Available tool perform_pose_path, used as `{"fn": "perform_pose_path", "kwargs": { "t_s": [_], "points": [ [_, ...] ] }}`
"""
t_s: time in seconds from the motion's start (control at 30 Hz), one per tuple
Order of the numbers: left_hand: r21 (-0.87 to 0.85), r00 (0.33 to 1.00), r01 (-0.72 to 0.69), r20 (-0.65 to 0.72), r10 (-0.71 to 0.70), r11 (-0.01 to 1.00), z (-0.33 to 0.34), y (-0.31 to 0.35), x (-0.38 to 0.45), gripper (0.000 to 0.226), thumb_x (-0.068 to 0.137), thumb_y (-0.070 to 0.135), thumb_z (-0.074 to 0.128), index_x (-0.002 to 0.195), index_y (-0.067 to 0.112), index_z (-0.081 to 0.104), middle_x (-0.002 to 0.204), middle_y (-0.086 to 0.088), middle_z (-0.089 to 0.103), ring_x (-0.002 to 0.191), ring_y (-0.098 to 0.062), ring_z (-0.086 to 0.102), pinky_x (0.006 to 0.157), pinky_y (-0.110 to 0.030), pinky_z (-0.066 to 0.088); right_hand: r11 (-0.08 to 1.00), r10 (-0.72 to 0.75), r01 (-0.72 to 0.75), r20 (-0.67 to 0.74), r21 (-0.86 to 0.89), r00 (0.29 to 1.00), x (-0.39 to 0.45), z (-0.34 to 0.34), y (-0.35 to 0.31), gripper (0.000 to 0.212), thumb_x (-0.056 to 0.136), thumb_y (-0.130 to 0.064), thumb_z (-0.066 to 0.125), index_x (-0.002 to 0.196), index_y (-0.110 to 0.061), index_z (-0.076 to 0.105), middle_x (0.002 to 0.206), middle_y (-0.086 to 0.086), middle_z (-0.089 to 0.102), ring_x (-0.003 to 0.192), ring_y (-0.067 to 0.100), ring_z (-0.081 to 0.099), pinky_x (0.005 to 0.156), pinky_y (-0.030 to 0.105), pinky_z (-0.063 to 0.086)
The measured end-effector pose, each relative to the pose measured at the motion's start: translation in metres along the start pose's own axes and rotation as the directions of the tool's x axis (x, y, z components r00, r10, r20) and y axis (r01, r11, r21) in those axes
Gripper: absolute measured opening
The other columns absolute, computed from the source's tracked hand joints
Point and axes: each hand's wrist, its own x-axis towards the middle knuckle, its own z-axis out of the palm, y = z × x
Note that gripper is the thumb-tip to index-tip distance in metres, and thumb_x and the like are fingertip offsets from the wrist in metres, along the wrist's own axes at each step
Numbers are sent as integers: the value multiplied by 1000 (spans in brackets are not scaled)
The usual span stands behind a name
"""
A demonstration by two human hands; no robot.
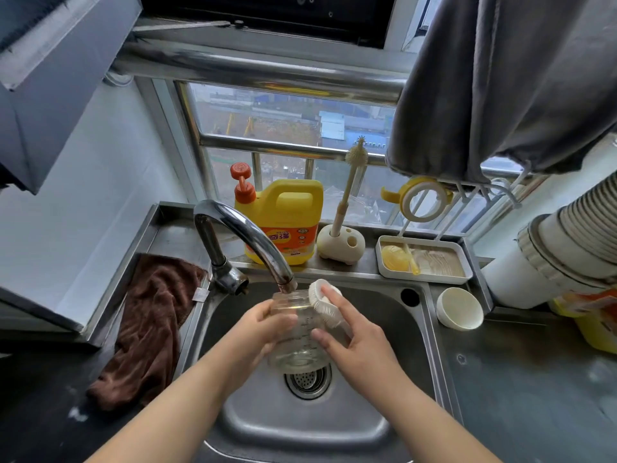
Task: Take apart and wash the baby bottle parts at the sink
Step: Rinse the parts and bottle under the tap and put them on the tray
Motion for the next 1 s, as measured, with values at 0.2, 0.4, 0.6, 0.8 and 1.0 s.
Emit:
{"fn": "perform_pose_path", "kwargs": {
  "t_s": [0.2, 0.4, 0.6, 0.8, 1.0],
  "points": [
    [213, 997, -32, -64, 47, 977, -3, -2, 0, 82, 43, 29, 89, 117, 18, 54, 106, -5, 71, 98, -19, 68, 81, -32, 52, 973, -66, 86, 100, -213, 993, -8, -3, -4, 56, 93, -35, 51, 136, -61, 27, 115, -19, 57, 100, 0, 51, 87, 25, 46],
    [590, 984, -132, -19, 177, 796, -18, 0, -1, 74, 58, 10, 88, 111, 42, 47, 104, 14, 64, 100, 4, 59, 85, -4, 37, 909, 93, 27, 267, -417, 959, 12, -44, -1, 40, 100, -31, 34, 136, -48, 42, 113, -7, 58, 108, 8, 52, 91, 26, 41],
    [837, 968, -178, 54, 245, 517, -26, 0, 4, 84, 53, 35, 84, 127, 36, 42, 116, 14, 54, 110, -5, 52, 92, -18, 43, 815, 2, 258, 448, -519, 894, 34, -52, -33, 35, 97, -28, 49, 127, -45, 47, 107, -2, 64, 95, 19, 58, 83, 36, 47],
    [898, 926, -222, 71, 372, 380, -21, 4, 0, 86, 56, 37, 86, 129, 30, 42, 109, 26, 43, 110, -2, 43, 98, -22, 37, 788, 98, 160, 377, -595, 921, 46, -44, -47, 28, 86, -37, 64, 99, -21, 46, 95, -1, 60, 79, 17, 55, 63, 31, 45],
    [909, 931, -186, 42, 362, 373, -32, 2, 0, 99, 51, 52, 83, 138, 29, 40, 121, 21, 45, 121, -5, 41, 102, -22, 34, 799, 204, 104, 430, -592, 879, 44, -68, -42, 9, 86, -32, 62, 91, -25, 59, 82, -12, 56, 76, 9, 56, 66, 24, 46]
  ]
}}
